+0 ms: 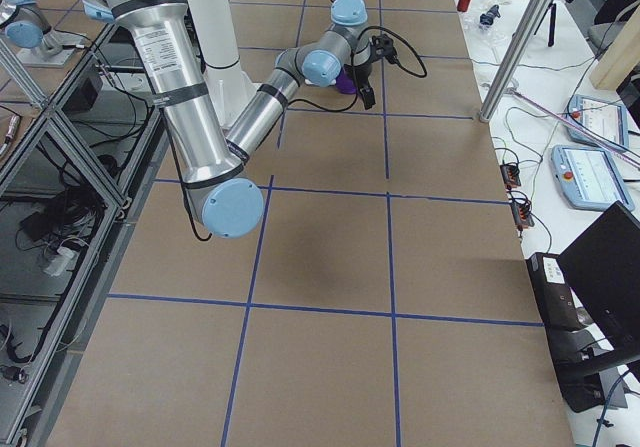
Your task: Hang towel on rack
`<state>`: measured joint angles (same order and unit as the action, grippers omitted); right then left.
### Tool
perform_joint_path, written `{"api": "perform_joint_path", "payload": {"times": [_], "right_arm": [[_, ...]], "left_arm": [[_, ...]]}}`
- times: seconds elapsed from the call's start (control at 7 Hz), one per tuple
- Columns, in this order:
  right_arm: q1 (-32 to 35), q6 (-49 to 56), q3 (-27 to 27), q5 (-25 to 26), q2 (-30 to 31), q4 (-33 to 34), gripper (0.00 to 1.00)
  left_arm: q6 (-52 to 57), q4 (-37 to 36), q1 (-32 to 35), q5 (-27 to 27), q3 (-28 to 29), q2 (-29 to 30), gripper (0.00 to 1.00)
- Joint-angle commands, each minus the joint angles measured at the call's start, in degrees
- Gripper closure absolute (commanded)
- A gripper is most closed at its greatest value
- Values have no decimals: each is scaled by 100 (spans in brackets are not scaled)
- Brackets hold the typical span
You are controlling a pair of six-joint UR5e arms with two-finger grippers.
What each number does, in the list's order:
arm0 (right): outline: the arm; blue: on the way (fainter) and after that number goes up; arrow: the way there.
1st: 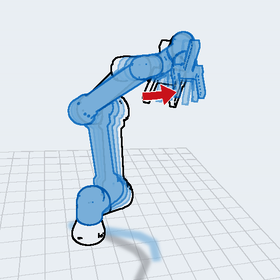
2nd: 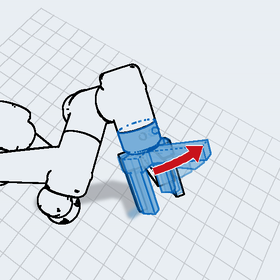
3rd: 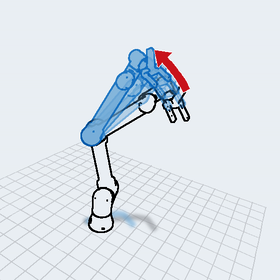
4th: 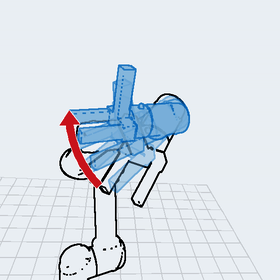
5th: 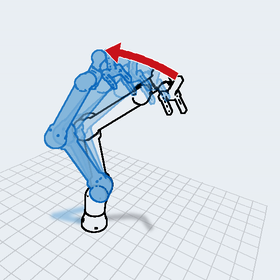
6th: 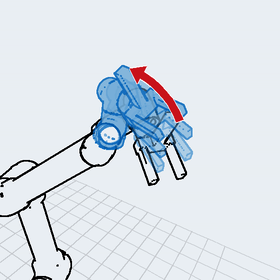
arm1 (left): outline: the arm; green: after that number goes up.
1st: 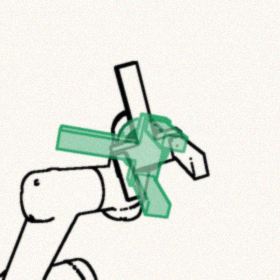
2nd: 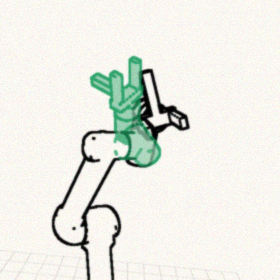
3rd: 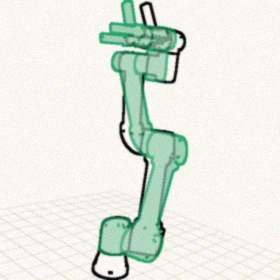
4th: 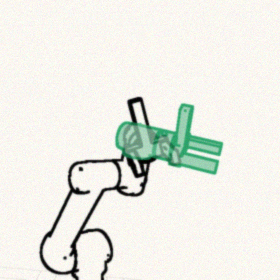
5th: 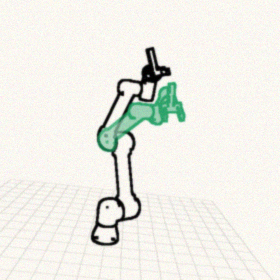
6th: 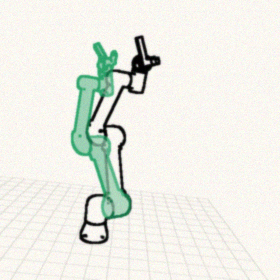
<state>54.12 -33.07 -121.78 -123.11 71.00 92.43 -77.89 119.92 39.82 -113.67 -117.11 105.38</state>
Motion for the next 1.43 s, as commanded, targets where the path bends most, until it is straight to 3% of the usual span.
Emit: {"api": "perform_joint_path", "payload": {"times": [0.0, 0.57, 1.0, 1.14, 1.29], "right_arm": [[571, 1482, -13, -38, 789, 417, 0], [1609, 3409, 286, -433, 1863, 434, 0], [1988, 3615, 374, -433, 2390, 364, 0], [2084, 3623, 383, -364, 2654, 338, 0], [2112, 3623, 427, -363, 2978, 346, 0]], "left_arm": [[1499, 677, 96, -173, 30, -980, 100], [2251, 770, 192, -173, 425, -1177, 100], [2796, 813, 333, -173, 672, -1273, 100], [2988, 814, 342, -173, 664, -1292, 2], [3007, 779, 342, -173, 664, -1300, 0]]}}
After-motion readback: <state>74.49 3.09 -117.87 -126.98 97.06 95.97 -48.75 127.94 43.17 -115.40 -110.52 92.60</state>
